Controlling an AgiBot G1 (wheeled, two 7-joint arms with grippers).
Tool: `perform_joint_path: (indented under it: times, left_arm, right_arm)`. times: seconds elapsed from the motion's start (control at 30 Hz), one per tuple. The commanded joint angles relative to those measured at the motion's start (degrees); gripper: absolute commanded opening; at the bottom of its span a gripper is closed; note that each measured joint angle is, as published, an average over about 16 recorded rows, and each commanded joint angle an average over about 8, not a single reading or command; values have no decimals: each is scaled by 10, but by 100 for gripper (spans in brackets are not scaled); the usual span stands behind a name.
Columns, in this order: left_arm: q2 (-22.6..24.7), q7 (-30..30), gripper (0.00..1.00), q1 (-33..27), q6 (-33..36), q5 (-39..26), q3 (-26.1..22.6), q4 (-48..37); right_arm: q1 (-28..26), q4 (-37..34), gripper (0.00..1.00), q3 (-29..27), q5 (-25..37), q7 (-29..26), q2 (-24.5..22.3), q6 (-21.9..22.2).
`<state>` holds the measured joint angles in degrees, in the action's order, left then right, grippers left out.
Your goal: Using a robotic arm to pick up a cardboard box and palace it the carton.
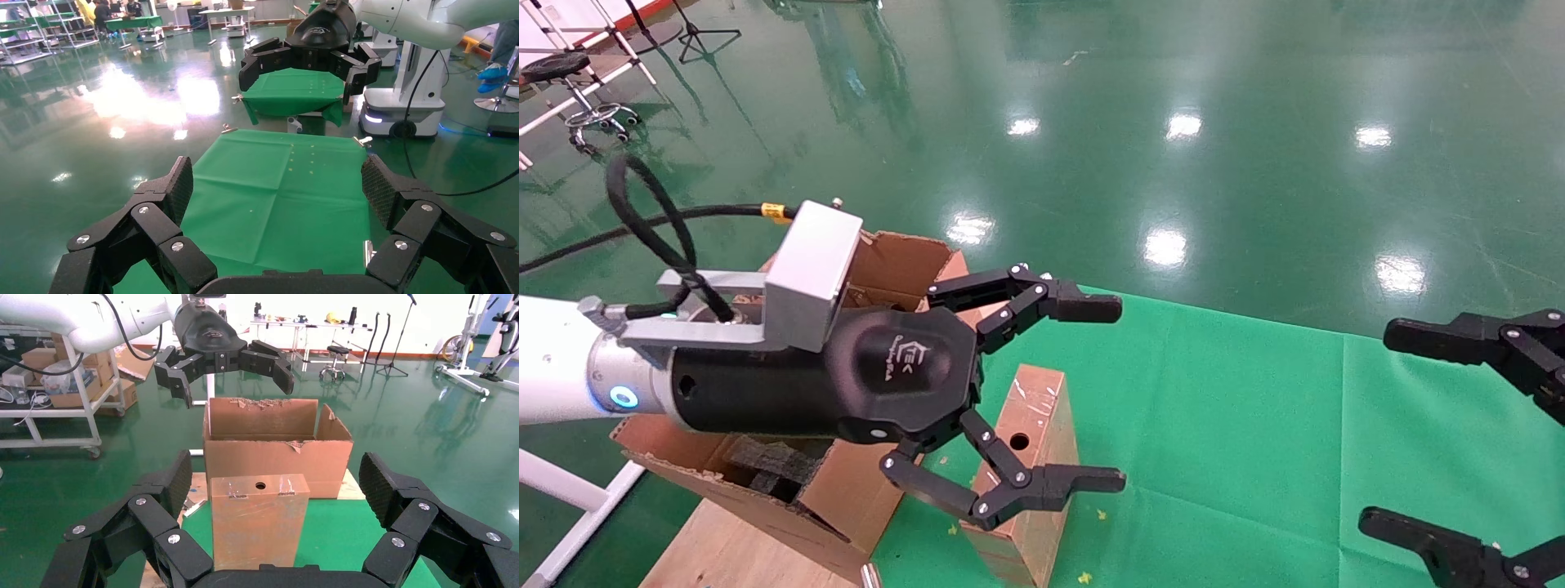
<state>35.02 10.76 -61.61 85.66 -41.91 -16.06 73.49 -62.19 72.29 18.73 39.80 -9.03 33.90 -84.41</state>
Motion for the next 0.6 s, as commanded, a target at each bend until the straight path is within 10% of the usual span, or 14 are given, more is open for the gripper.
perform_joint_path:
  times: [0.03,0.43,0.6]
  left_arm:
    - [0,0,100,0,0,0,0,0]
    - [0,0,100,0,0,0,0,0]
    - [-4,3,100,-2,-1,-9,-3,2]
  right_arm:
    - [0,0,100,0,0,0,0,0]
    - [0,0,100,0,0,0,0,0]
    - [0,0,54,0,0,0,0,0]
